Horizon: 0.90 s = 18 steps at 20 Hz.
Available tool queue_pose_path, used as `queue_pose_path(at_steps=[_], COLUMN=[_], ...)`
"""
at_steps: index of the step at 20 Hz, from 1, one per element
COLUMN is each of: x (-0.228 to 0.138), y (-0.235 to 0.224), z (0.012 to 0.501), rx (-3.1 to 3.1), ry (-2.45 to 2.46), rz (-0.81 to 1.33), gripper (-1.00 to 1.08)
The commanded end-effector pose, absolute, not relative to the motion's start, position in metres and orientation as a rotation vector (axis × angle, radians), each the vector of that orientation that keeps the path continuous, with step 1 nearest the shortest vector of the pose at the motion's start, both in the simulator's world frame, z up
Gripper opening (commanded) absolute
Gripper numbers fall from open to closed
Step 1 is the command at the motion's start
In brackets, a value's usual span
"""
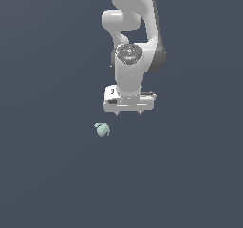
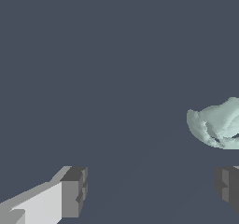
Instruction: Pick up the object and move it to a goal position.
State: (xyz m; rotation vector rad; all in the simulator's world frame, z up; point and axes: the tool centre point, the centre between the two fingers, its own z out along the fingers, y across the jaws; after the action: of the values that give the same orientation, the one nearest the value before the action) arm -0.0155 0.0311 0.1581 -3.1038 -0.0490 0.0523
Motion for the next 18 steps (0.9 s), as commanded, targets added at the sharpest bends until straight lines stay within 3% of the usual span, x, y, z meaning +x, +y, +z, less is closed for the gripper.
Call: queue_pose_path(at_steps=[1, 18], x=[-0.015, -0.009], y=[0.031, 0.035], z=[0.158, 0.178], rx=[-3.104, -3.093], ry=[-0.049, -0.106], rz=[0.052, 0.014], gripper=[1.0, 1.0])
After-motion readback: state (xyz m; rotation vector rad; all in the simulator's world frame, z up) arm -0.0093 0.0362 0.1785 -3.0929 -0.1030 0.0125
